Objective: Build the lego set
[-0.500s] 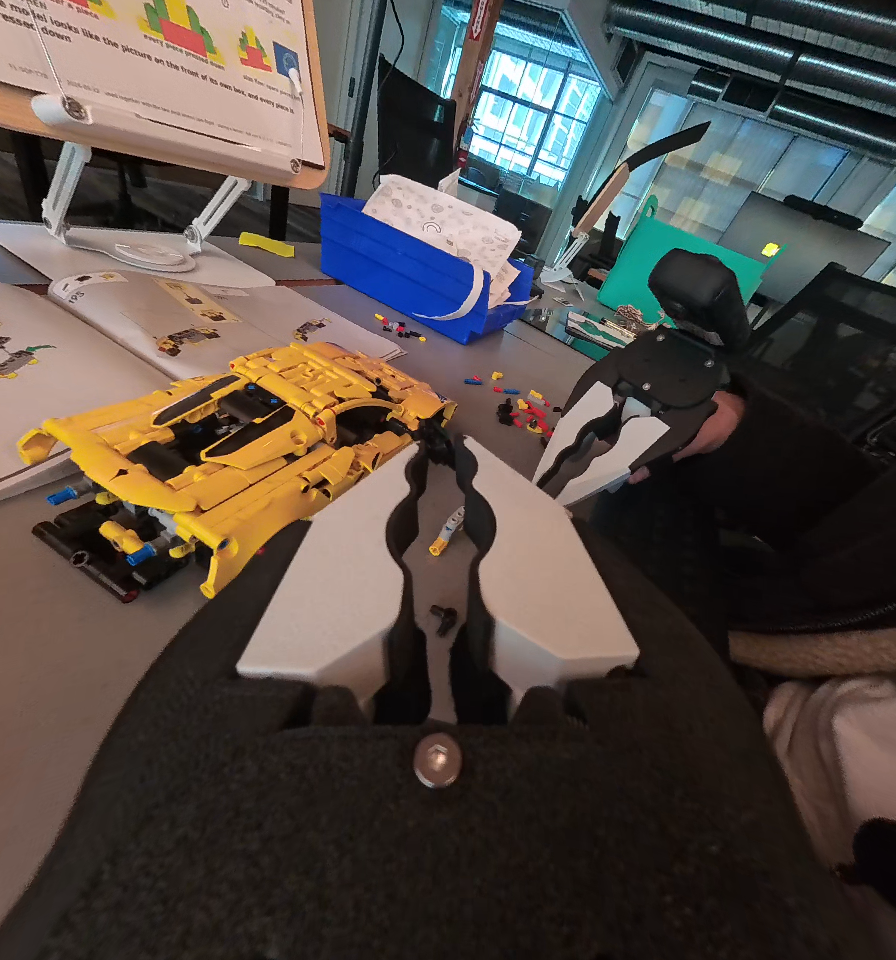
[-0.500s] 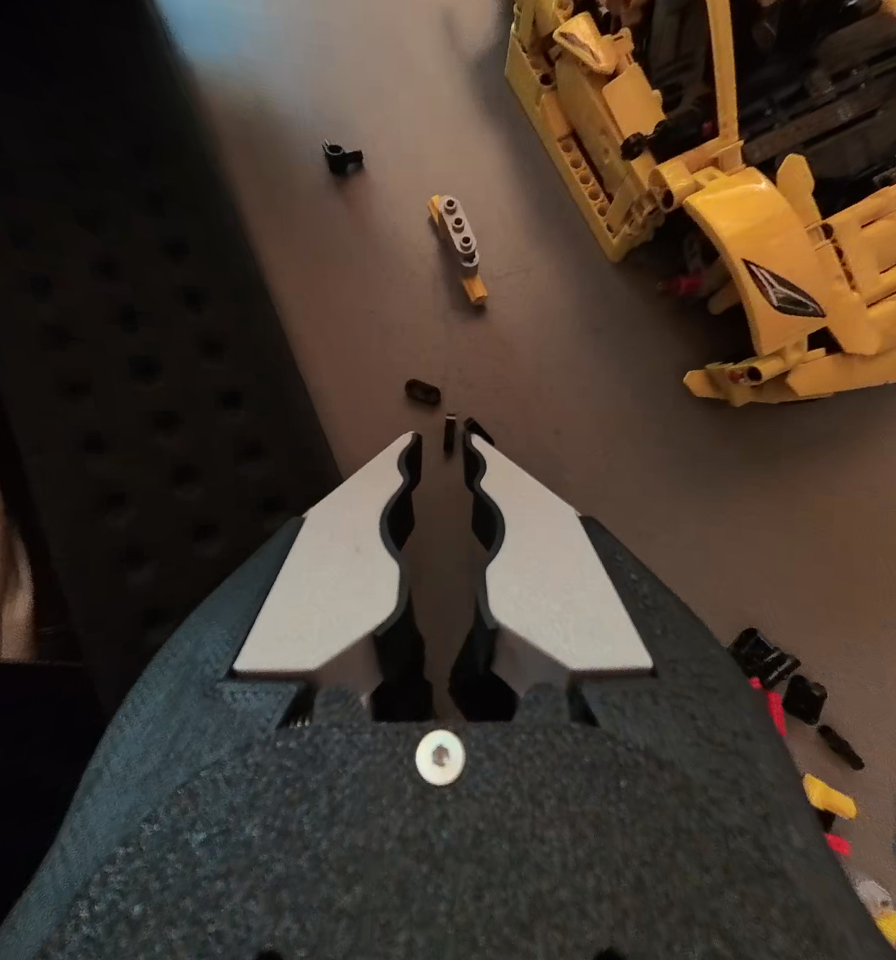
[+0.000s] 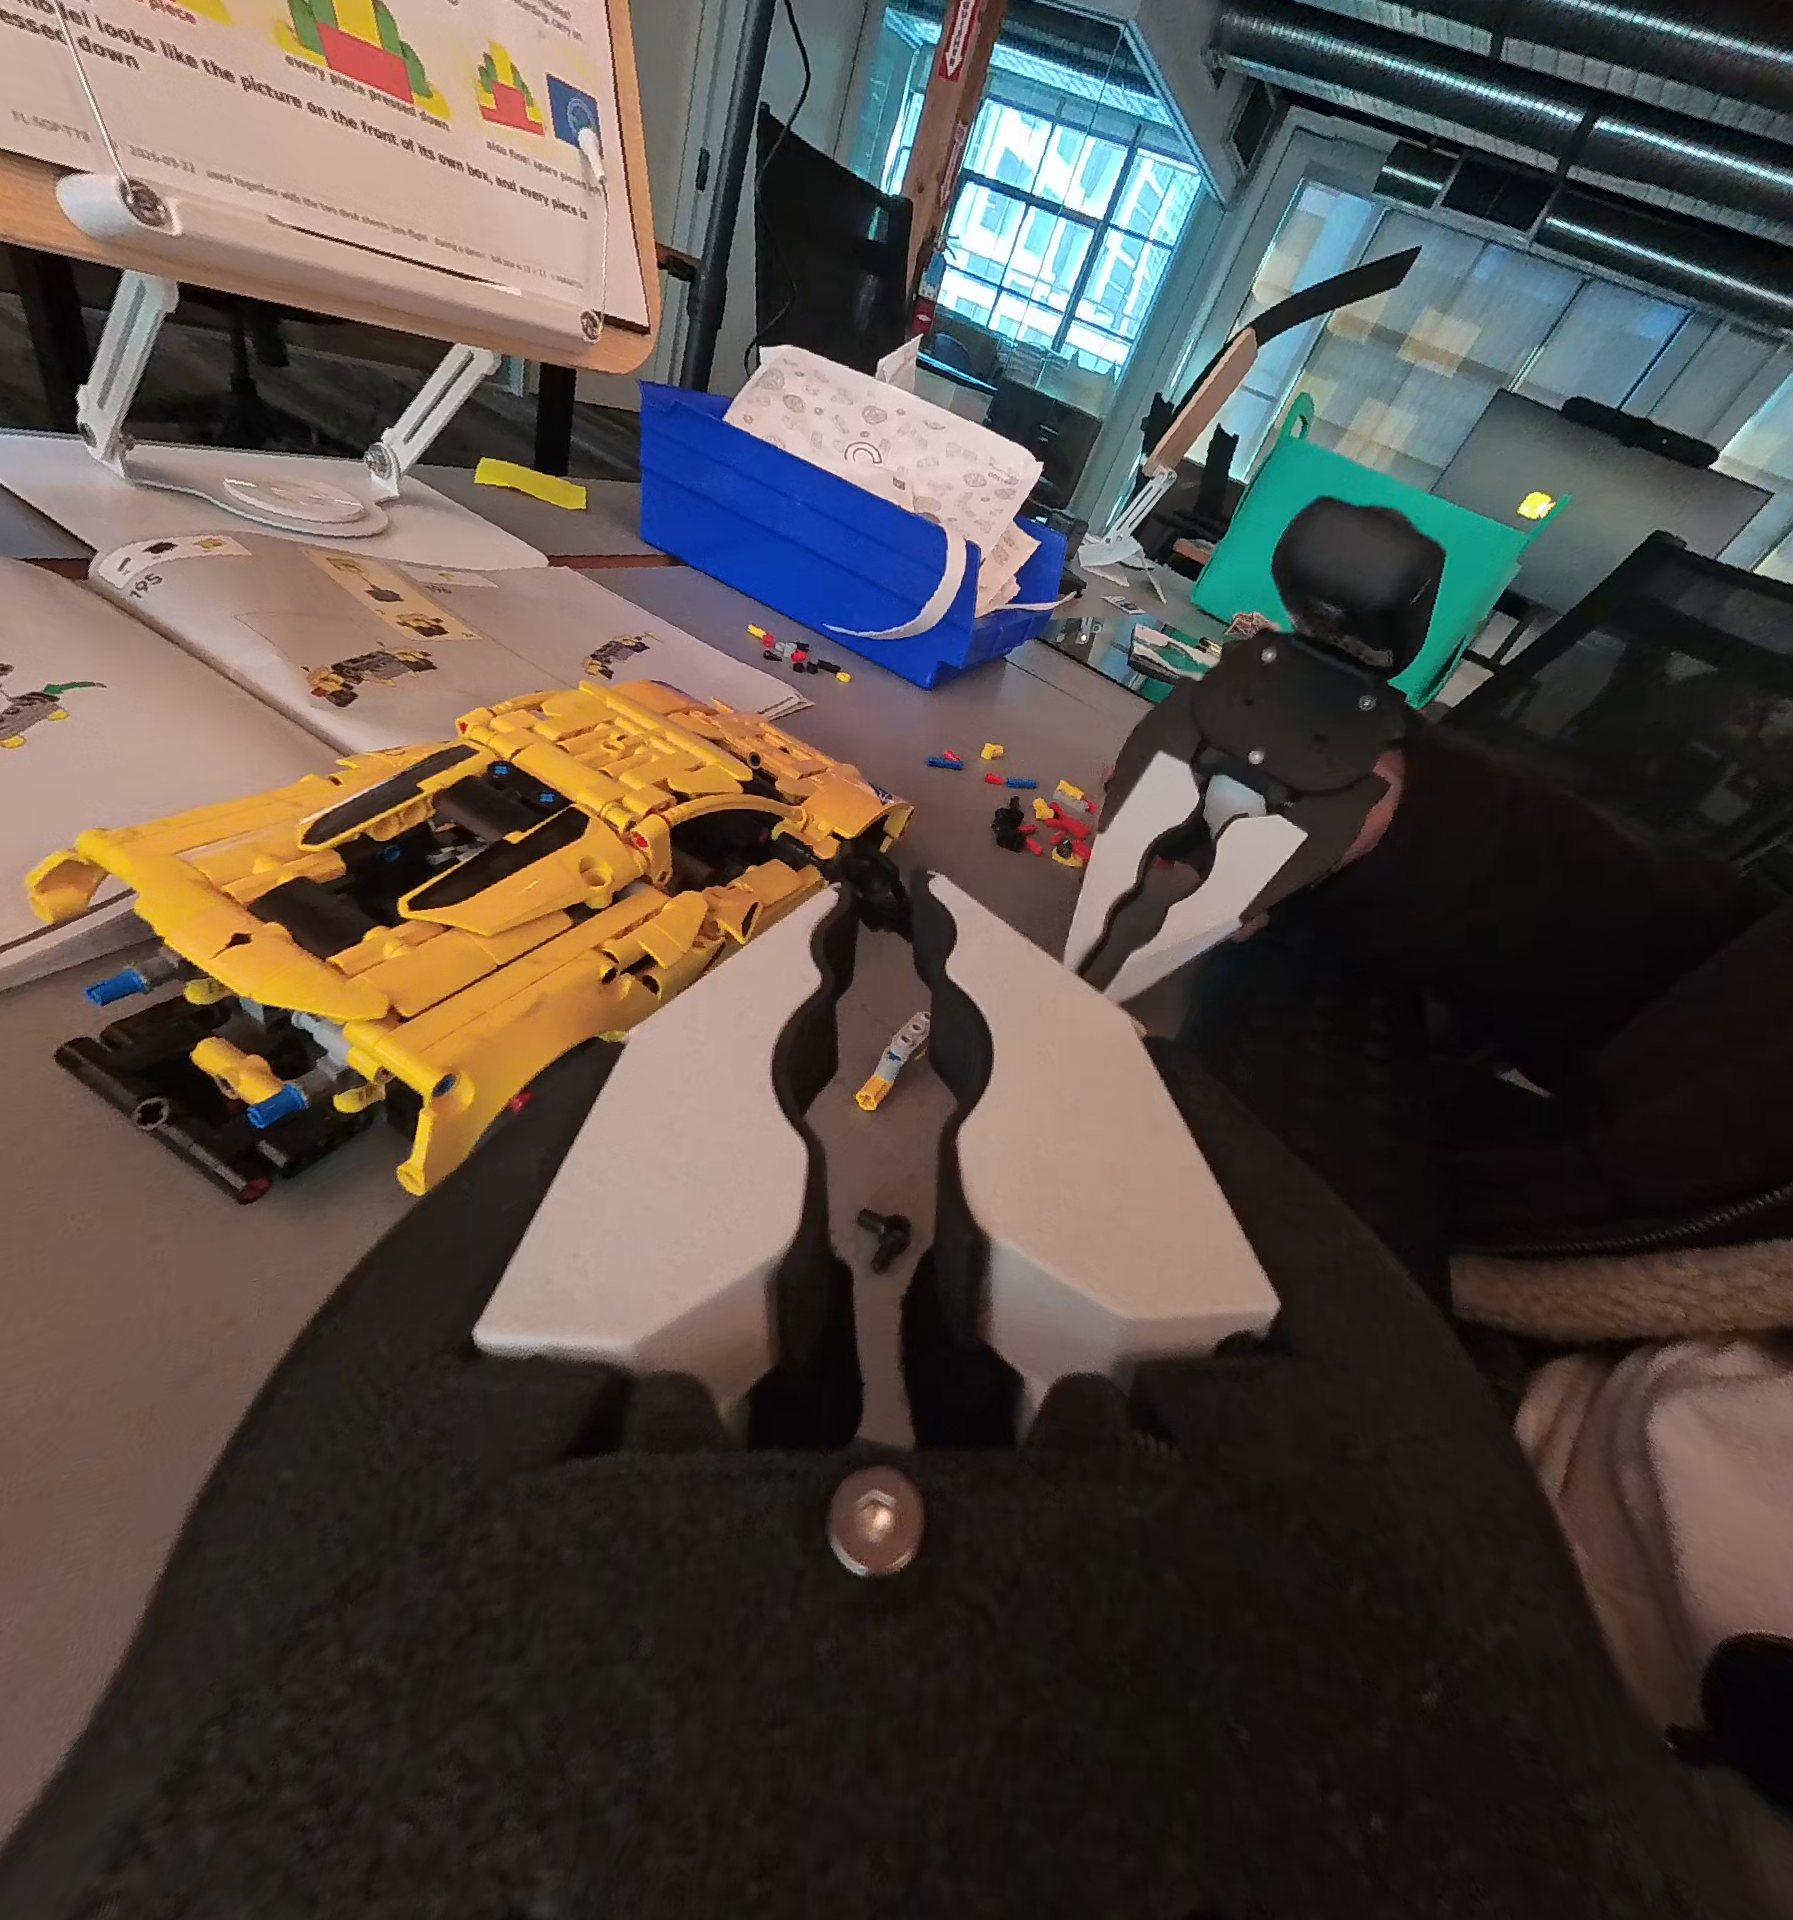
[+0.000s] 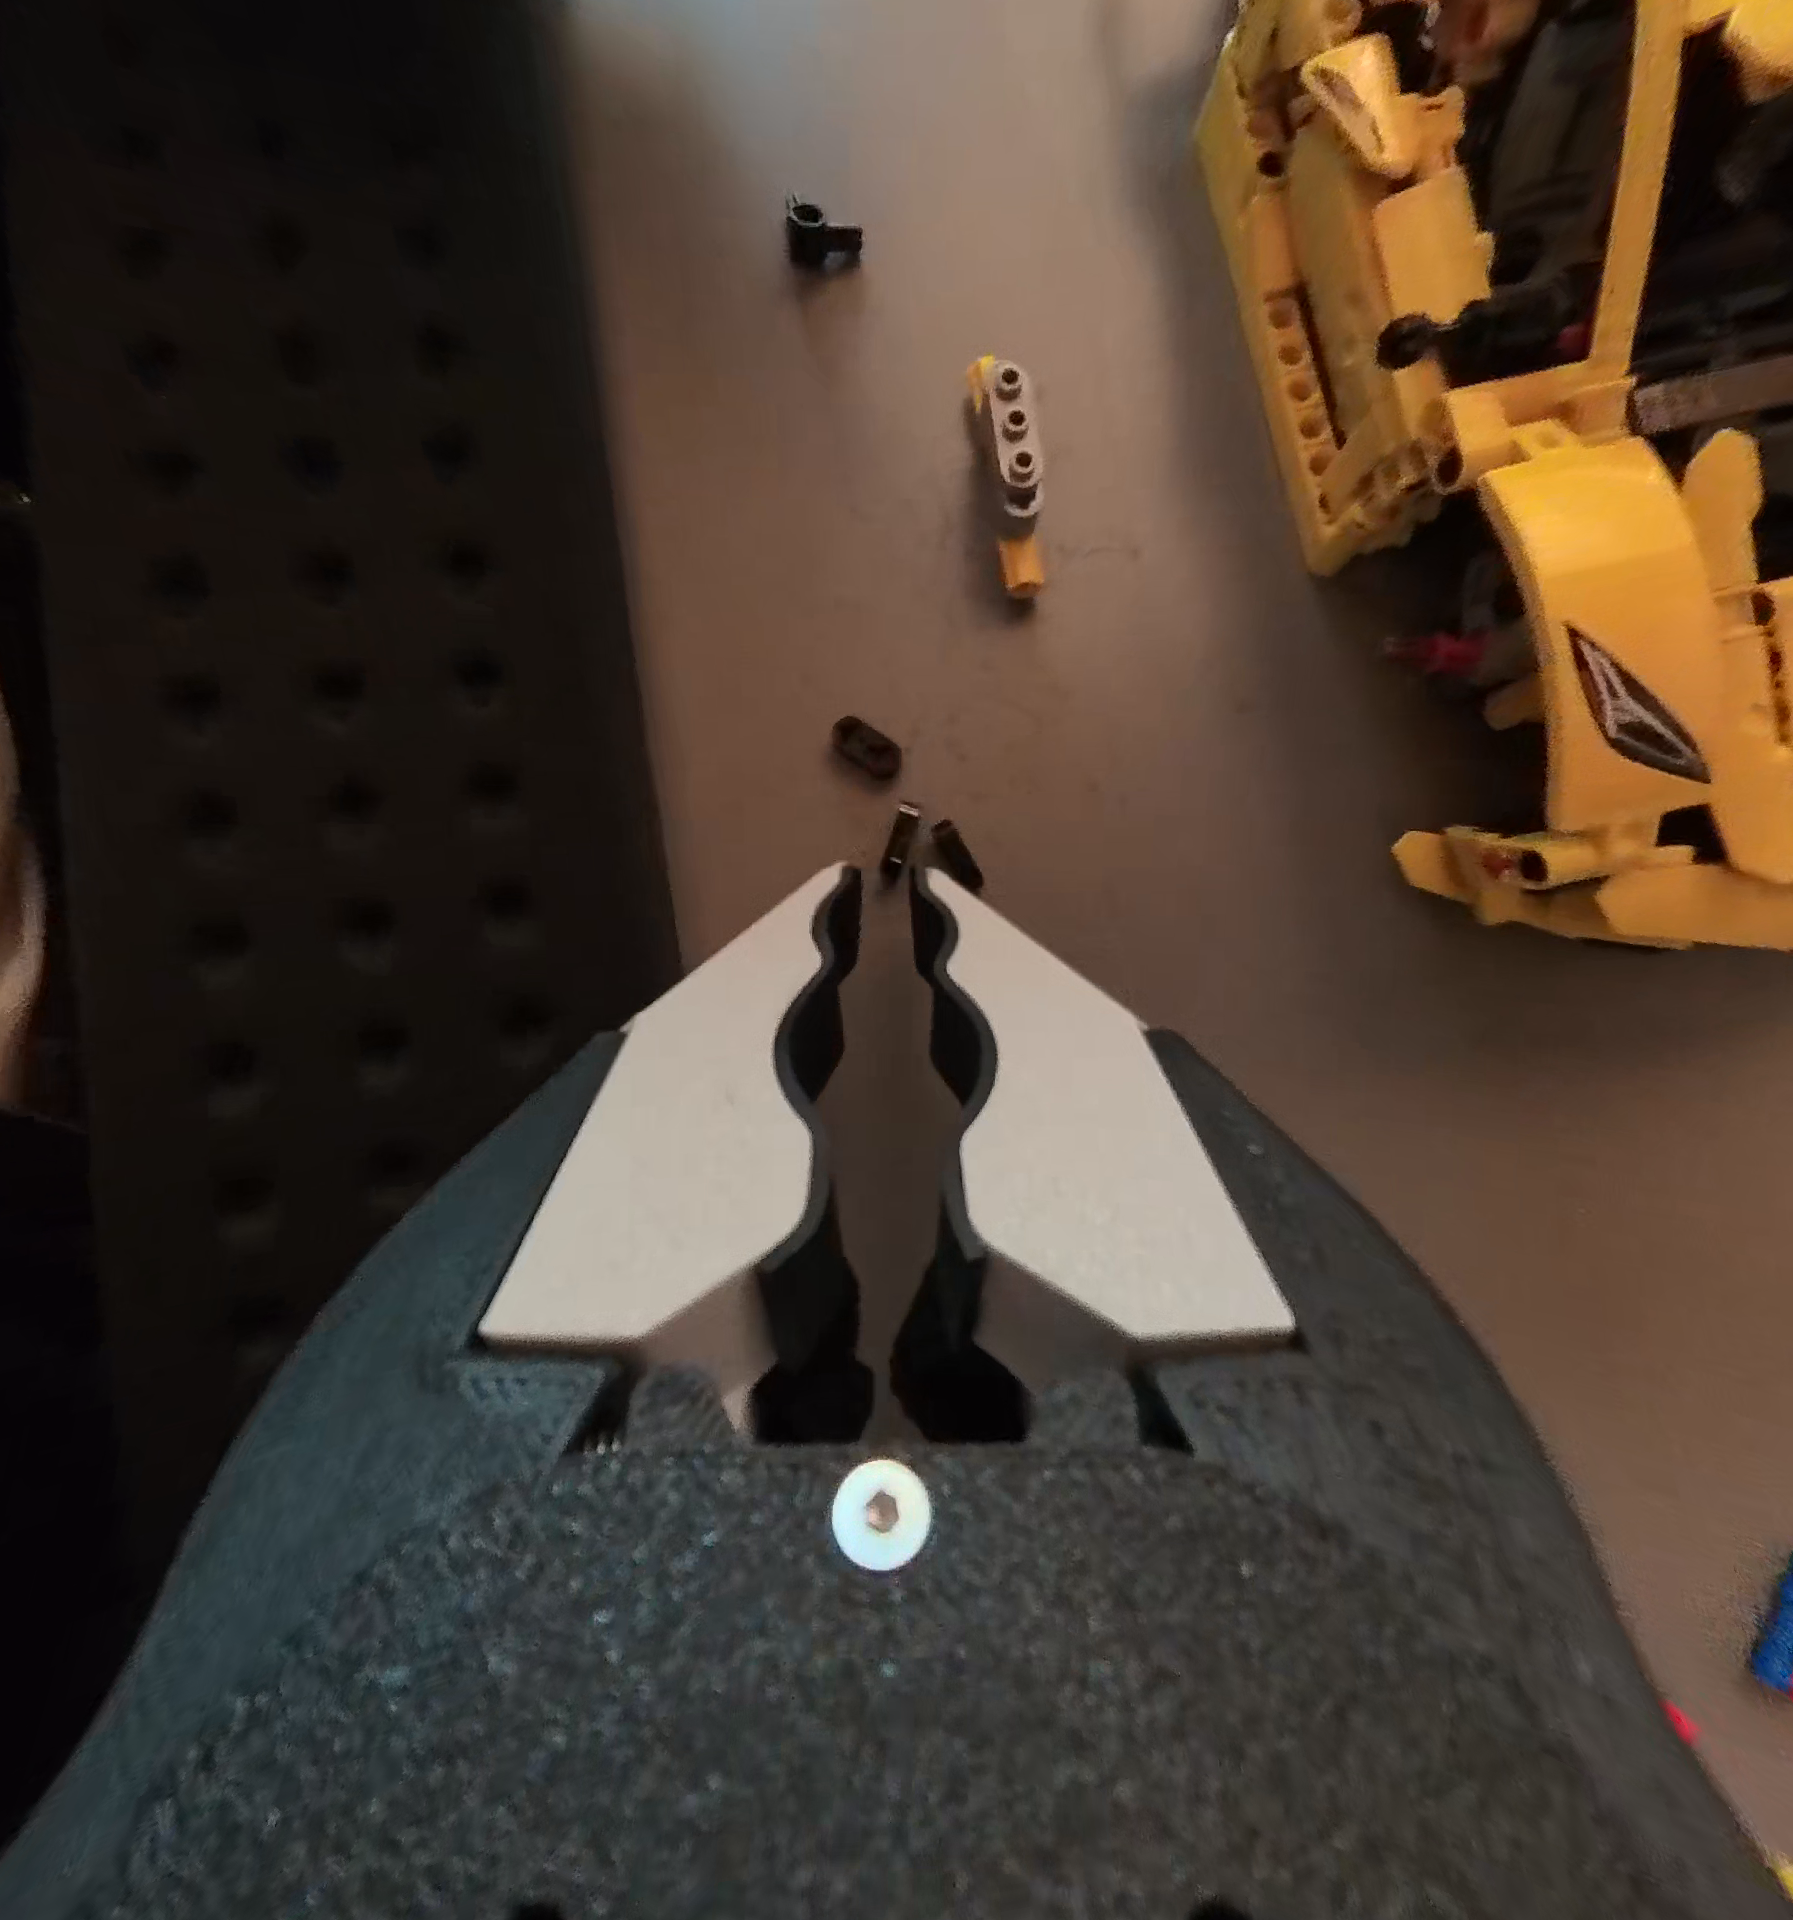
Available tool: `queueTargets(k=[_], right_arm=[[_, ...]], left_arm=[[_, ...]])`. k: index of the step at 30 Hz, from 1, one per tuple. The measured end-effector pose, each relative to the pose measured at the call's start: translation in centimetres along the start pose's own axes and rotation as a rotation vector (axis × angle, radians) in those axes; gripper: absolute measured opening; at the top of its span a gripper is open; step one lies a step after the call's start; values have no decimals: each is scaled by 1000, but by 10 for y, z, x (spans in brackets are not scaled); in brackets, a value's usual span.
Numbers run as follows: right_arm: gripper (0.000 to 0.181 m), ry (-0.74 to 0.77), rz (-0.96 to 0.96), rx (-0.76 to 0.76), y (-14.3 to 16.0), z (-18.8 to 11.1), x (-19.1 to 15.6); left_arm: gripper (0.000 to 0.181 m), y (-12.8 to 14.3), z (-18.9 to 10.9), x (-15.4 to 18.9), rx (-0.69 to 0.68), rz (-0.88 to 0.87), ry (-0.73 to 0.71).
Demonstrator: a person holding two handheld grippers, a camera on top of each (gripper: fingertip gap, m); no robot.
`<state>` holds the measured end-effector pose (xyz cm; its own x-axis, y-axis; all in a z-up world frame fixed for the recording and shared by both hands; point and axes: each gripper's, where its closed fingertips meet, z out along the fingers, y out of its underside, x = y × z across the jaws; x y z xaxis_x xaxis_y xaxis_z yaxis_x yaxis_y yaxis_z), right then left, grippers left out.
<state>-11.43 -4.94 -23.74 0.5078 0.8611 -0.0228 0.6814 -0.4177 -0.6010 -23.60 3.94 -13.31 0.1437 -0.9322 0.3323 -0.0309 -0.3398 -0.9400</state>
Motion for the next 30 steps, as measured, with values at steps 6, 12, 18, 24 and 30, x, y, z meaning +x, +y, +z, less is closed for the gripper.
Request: queueTargets(k=[6,12,18,24,30], right_arm=[[8,-23,51,36,-2,8,-6],[9,13,43,67,-6,5,-4],[15,74,-43,73,-7,10,-1],[15,102,-84,96,-7,15,0],[15,60,-69,115,-7,15,-3]], left_arm=[[10,1,1,1,-8,3,3],[10,1,1,0,-4,-1,4],[10,1,1,1,-7,-3,11],[9,3,3,15,-14,-84,125],[9,4,3,33,-25,-192,280]])
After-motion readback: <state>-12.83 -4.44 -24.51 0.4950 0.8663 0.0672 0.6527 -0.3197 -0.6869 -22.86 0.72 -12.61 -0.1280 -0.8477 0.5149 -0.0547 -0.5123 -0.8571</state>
